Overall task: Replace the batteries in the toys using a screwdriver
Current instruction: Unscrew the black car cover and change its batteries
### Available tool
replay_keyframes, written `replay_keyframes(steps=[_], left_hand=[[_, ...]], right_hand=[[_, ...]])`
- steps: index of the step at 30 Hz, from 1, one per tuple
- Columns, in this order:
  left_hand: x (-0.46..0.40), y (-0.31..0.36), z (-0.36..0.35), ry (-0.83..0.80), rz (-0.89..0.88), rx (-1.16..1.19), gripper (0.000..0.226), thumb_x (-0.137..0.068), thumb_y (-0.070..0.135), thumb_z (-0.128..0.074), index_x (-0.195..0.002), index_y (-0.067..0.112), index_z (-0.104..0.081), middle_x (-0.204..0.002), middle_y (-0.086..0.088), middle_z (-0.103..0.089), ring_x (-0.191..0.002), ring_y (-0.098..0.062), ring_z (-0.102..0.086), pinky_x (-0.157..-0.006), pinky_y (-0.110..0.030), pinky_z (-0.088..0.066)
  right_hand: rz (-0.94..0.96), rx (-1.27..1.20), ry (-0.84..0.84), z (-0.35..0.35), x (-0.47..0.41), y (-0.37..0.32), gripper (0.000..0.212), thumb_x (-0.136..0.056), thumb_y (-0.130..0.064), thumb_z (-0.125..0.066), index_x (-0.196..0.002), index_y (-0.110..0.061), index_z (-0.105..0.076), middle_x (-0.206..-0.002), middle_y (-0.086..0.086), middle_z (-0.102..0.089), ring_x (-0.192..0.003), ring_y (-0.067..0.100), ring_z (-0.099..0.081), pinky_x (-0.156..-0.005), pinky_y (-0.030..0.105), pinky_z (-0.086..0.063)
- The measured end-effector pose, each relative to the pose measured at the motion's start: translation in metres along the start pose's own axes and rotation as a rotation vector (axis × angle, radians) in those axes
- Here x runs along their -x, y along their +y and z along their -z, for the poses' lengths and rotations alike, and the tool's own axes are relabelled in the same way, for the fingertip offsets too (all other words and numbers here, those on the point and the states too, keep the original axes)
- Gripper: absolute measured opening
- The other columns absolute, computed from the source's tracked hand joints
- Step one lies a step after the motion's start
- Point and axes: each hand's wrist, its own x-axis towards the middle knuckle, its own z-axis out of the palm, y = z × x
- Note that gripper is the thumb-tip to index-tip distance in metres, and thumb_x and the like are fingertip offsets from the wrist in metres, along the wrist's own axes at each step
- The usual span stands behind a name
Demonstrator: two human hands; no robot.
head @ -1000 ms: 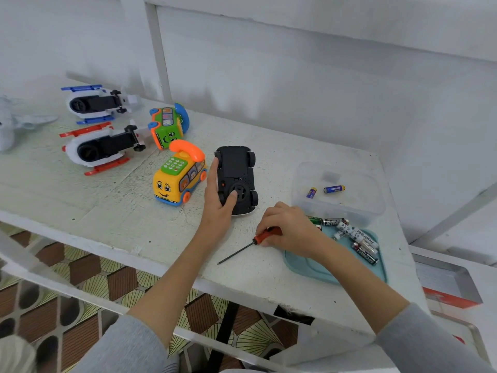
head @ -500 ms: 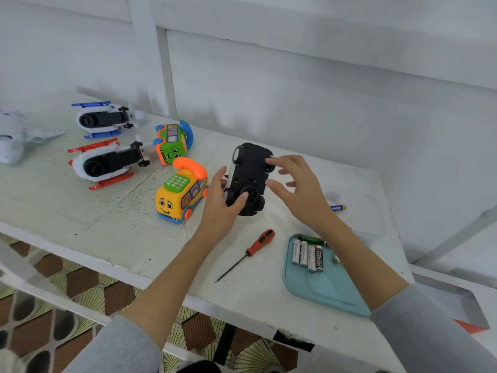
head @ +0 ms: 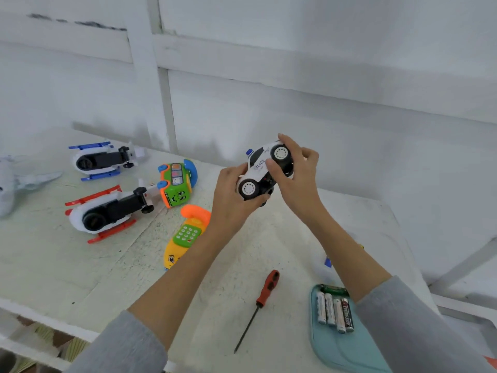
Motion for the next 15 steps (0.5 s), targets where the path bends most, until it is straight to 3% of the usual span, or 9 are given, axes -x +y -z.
replay_keyframes(steps=[5, 8, 11, 15], left_hand=[[-0.012, -0.012, 0.006, -0.139, -0.025, 0.030, 0.064, -0.066, 0.025, -0.078, -0.123, 0.030, -0.051, -0.118, -0.003, -0.043, -0.104, 0.017, -0.045, -0.088, -0.003, -0.038], [-0.018, -0.017, 0.012, -0.298, 0.073, 0.085, 0.065, -0.077, 0.020, -0.079, -0.133, 0.032, -0.049, -0.133, 0.000, -0.038, -0.123, 0.001, -0.043, -0.102, -0.023, -0.044], [-0.025, -0.019, 0.016, -0.381, 0.160, 0.174, 0.062, -0.078, 0.027, -0.078, -0.131, 0.040, -0.049, -0.136, 0.005, -0.042, -0.122, -0.013, -0.052, -0.098, -0.040, -0.050], [-0.034, -0.022, 0.014, -0.400, 0.219, 0.134, 0.080, -0.075, 0.026, -0.081, -0.142, 0.035, -0.038, -0.140, 0.010, -0.038, -0.119, -0.012, -0.053, -0.084, -0.024, -0.055]], right_hand=[[-0.129, -0.190, 0.009, -0.008, -0.008, 0.009, 0.036, -0.087, -0.023, -0.060, -0.117, -0.039, -0.048, -0.121, 0.004, -0.032, -0.113, 0.025, -0.049, -0.099, 0.036, -0.045], [-0.216, -0.360, -0.012, -0.007, -0.010, 0.020, 0.032, -0.090, -0.020, -0.055, -0.118, -0.035, -0.048, -0.127, 0.007, -0.039, -0.109, 0.024, -0.056, -0.091, 0.040, -0.051], [-0.320, -0.616, -0.034, -0.005, -0.010, 0.029, 0.028, -0.095, -0.011, -0.047, -0.120, -0.024, -0.047, -0.129, 0.011, -0.048, -0.112, 0.027, -0.057, -0.083, 0.038, -0.055], [-0.389, -0.783, -0.009, -0.004, -0.014, 0.040, 0.028, -0.097, -0.007, -0.041, -0.119, -0.023, -0.048, -0.132, 0.016, -0.049, -0.114, 0.031, -0.055, -0.074, 0.031, -0.056]])
